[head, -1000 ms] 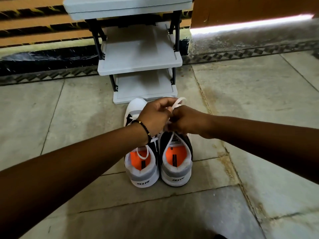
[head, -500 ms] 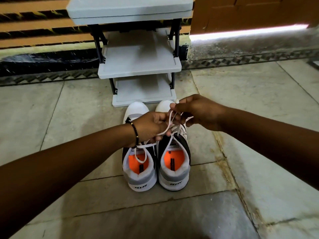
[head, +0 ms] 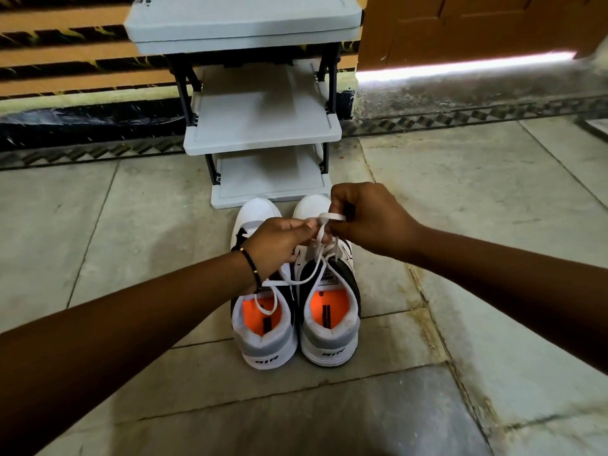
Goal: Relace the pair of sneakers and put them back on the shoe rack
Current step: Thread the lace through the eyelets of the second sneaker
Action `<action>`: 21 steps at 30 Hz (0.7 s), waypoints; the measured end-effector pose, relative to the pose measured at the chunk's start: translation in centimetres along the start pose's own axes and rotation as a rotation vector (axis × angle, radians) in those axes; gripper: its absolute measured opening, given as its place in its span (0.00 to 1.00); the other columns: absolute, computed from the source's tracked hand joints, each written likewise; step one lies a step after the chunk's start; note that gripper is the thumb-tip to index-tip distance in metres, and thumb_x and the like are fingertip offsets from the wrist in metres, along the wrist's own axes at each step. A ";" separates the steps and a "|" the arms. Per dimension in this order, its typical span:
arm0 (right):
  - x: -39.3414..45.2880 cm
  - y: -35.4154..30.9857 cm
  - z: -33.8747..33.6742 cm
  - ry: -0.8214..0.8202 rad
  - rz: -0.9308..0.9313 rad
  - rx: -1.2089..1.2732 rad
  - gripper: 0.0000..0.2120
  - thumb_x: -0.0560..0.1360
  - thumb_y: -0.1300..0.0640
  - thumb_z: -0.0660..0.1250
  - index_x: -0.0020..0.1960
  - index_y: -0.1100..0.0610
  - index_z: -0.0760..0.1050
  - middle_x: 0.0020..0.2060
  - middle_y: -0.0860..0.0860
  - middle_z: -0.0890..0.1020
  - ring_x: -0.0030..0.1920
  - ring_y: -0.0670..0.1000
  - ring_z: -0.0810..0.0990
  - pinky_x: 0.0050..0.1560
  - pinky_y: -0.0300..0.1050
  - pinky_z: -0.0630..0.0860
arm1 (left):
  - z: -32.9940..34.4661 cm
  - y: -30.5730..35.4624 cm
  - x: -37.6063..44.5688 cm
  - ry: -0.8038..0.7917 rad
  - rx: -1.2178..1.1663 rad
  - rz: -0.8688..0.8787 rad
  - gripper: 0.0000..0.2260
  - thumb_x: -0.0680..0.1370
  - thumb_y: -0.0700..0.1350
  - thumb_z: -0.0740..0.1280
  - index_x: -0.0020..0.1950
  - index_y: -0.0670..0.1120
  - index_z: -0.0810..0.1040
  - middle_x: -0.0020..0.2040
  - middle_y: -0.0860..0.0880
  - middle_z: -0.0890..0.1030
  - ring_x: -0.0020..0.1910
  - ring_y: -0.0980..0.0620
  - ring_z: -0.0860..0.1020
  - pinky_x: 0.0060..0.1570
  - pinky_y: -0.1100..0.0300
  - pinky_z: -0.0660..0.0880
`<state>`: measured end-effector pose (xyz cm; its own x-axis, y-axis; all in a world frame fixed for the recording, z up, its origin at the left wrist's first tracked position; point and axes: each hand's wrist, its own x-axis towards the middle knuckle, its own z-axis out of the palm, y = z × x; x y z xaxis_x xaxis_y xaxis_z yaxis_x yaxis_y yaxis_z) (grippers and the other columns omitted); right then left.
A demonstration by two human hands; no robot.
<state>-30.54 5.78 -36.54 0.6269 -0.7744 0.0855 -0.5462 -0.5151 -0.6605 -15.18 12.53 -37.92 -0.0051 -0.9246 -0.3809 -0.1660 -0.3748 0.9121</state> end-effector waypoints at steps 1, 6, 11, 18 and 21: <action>-0.1 0.0 0.1 0.024 0.043 0.065 0.09 0.67 0.62 0.73 0.34 0.57 0.73 0.31 0.53 0.81 0.32 0.49 0.79 0.32 0.42 0.73 | 0.0 -0.2 0.1 -0.007 -0.063 -0.021 0.11 0.79 0.46 0.59 0.44 0.48 0.81 0.37 0.57 0.83 0.36 0.64 0.79 0.32 0.72 0.74; 0.2 -0.1 -0.1 0.004 0.161 0.270 0.09 0.65 0.64 0.74 0.34 0.58 0.74 0.30 0.54 0.80 0.35 0.57 0.82 0.38 0.52 0.80 | 0.1 -0.3 0.4 -0.138 -0.049 0.052 0.18 0.77 0.29 0.55 0.60 0.43 0.75 0.46 0.48 0.81 0.38 0.65 0.79 0.36 0.77 0.72; 0.7 0.0 -1.3 -0.085 0.194 0.381 0.09 0.70 0.59 0.71 0.40 0.66 0.77 0.33 0.58 0.83 0.34 0.57 0.83 0.38 0.48 0.82 | -0.8 0.6 0.7 0.047 -0.127 0.136 0.19 0.77 0.31 0.57 0.62 0.48 0.75 0.49 0.55 0.79 0.38 0.70 0.78 0.34 0.79 0.72; 0.4 0.5 -2.8 0.066 0.254 0.208 0.16 0.76 0.54 0.63 0.34 0.60 0.78 0.29 0.52 0.82 0.26 0.47 0.78 0.24 0.38 0.74 | -2.0 0.9 1.0 0.421 -0.190 0.122 0.12 0.75 0.29 0.60 0.41 0.43 0.78 0.38 0.48 0.80 0.34 0.63 0.77 0.34 0.76 0.74; 0.0 1.7 -3.1 0.082 0.377 0.051 0.14 0.74 0.57 0.64 0.31 0.60 0.77 0.27 0.53 0.81 0.25 0.49 0.78 0.21 0.39 0.72 | -3.6 0.2 1.9 0.528 -0.161 0.009 0.16 0.75 0.30 0.58 0.35 0.49 0.71 0.35 0.48 0.76 0.31 0.55 0.72 0.27 0.67 0.71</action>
<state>-33.17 3.71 -35.40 0.3397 -0.9339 -0.1119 -0.7000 -0.1715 -0.6933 -11.71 10.42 -37.94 0.4960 -0.8209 -0.2829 -0.0151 -0.3340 0.9425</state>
